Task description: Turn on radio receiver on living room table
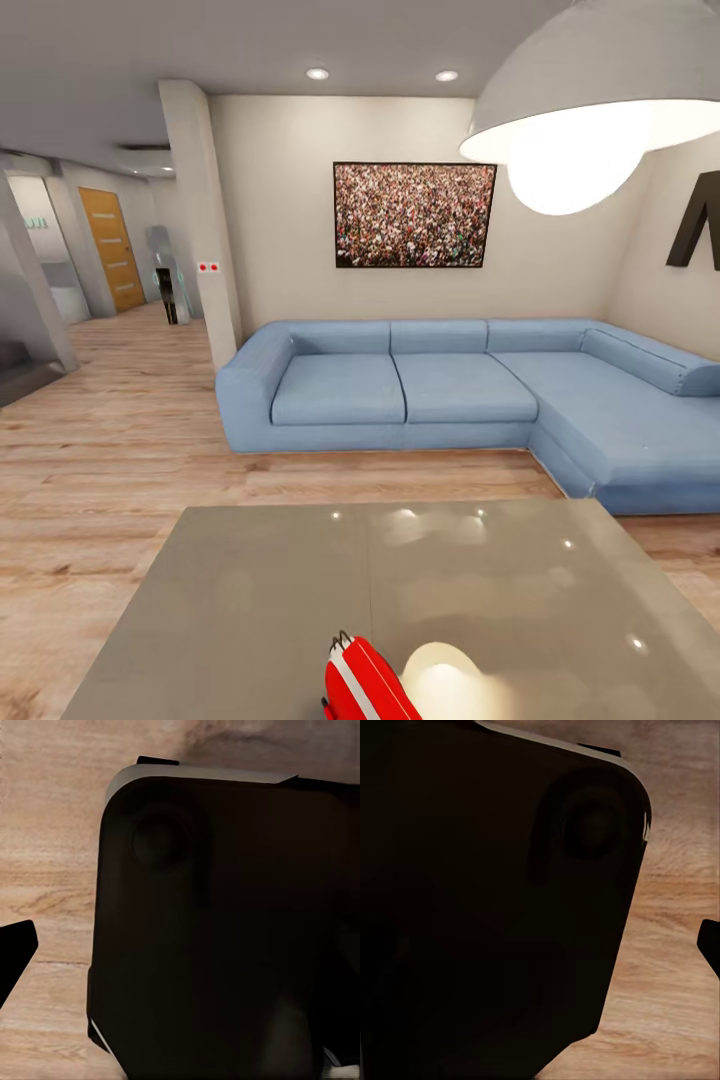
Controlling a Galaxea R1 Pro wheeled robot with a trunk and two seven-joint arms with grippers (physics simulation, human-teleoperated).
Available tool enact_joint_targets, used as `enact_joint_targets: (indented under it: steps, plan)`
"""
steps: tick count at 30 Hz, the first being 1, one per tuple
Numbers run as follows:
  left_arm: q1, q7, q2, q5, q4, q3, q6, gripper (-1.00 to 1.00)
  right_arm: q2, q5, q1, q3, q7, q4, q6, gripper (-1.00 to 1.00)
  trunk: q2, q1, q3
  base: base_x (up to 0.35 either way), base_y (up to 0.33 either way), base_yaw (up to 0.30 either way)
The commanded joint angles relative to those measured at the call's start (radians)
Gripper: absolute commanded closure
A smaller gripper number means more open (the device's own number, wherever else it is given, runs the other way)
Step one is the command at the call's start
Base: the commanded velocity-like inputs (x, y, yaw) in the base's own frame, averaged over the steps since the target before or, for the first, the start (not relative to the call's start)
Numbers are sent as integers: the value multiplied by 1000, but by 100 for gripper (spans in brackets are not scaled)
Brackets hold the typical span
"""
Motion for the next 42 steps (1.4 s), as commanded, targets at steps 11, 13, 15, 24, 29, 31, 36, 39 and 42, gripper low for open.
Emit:
enact_joint_targets:
  steps: [11,13,15,24,29,31,36,39,42]
  plan:
    - [0,0,0,0,0,0,0,-100,-2,0,0,0,0,0,1,-100,77,-42,35,0,0,0]
    - [0,0,0,0,0,-1,0,-100,-2,0,0,0,0,0,1,-100,91,-50,41,0,0,0]
    - [0,0,1,0,0,-1,0,-100,-2,0,0,0,0,0,1,-100,105,-58,47,0,0,0]
    - [0,0,1,0,0,-1,0,-100,-2,0,0,0,0,0,0,-100,168,-92,75,0,0,0]
    - [0,0,0,0,0,-1,0,-100,-2,0,0,0,0,0,0,-100,203,-111,91,0,0,0]
    - [0,0,0,0,0,-1,0,-100,-2,0,0,0,0,0,0,-100,217,-119,97,0,0,0]
    - [0,0,1,0,0,-1,0,-100,-2,-2,0,0,0,0,4,-100,252,-138,113,0,0,0]
    - [0,0,1,0,0,-1,0,-100,-1,-2,0,0,-1,0,5,-100,273,-150,122,0,0,0]
    - [0,0,1,0,0,-1,0,-100,-1,-2,0,0,-2,0,5,-100,294,-161,132,0,0,0]
